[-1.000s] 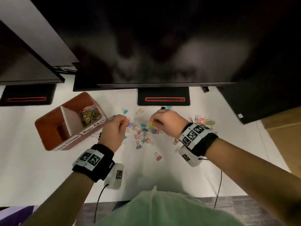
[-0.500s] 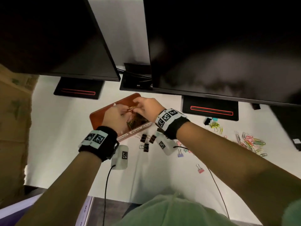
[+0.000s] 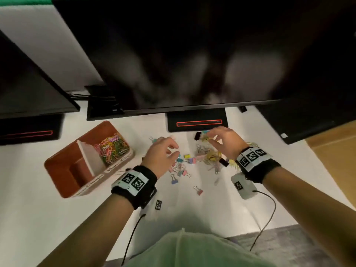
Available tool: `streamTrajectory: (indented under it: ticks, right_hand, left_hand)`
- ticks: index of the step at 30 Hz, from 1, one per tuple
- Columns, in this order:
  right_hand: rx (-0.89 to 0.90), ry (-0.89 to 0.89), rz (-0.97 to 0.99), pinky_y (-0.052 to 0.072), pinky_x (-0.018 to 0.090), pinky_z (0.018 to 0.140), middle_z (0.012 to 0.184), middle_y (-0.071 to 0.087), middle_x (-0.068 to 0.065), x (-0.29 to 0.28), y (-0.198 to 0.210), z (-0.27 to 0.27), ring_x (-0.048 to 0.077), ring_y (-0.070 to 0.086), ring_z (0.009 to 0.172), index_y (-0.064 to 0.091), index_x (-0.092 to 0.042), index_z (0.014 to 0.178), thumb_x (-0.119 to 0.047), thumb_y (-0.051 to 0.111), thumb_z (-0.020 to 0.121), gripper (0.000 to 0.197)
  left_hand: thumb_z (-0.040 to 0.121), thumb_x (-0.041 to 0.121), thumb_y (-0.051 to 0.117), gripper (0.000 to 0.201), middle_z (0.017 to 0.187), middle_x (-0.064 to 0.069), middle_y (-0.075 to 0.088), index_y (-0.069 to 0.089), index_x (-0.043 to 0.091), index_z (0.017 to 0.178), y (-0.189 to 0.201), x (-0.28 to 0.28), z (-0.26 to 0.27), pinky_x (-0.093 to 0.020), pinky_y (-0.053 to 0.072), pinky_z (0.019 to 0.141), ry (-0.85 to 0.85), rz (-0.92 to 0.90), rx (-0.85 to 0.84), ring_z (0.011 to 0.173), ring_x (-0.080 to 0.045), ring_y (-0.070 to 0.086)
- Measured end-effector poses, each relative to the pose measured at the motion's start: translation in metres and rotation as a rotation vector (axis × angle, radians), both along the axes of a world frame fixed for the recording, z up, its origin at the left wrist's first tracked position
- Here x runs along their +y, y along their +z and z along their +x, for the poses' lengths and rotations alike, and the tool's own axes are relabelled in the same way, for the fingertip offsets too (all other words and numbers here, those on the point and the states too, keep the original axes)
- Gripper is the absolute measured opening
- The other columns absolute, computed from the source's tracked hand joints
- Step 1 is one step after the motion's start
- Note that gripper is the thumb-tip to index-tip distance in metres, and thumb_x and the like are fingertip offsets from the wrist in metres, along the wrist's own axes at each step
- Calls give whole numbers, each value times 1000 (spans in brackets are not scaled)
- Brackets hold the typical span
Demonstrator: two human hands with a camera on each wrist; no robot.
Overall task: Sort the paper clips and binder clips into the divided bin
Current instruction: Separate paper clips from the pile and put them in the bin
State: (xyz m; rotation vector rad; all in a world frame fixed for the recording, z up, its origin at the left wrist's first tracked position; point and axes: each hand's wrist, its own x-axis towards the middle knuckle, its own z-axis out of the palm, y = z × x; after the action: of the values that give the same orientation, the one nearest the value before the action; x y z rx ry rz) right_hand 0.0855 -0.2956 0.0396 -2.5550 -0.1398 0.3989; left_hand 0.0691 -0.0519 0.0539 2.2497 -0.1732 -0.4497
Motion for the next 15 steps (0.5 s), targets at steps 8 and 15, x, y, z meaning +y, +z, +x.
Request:
streamTrajectory:
  ticks: [8, 15]
  right_hand:
    - [164, 127, -88, 46, 36, 99, 121, 61, 1, -47, -28, -14, 23, 57, 111, 62, -26, 116, -13, 62, 81, 37]
    - [158, 280, -66, 44, 39, 95, 113, 57, 5, -29, -47, -7, 25, 52, 108, 60, -28, 117, -32, 65, 82, 36]
  left_hand:
    - [82, 16, 61, 29, 118, -1, 43, 54, 26, 108, -43, -92, 3, -41, 49, 92, -175, 228, 58, 106, -25, 51]
    - [86, 13, 56, 18, 111, -1, 42, 57, 21, 102, -64, -112, 12, -36, 46, 94, -135, 317, 106, 101, -22, 51]
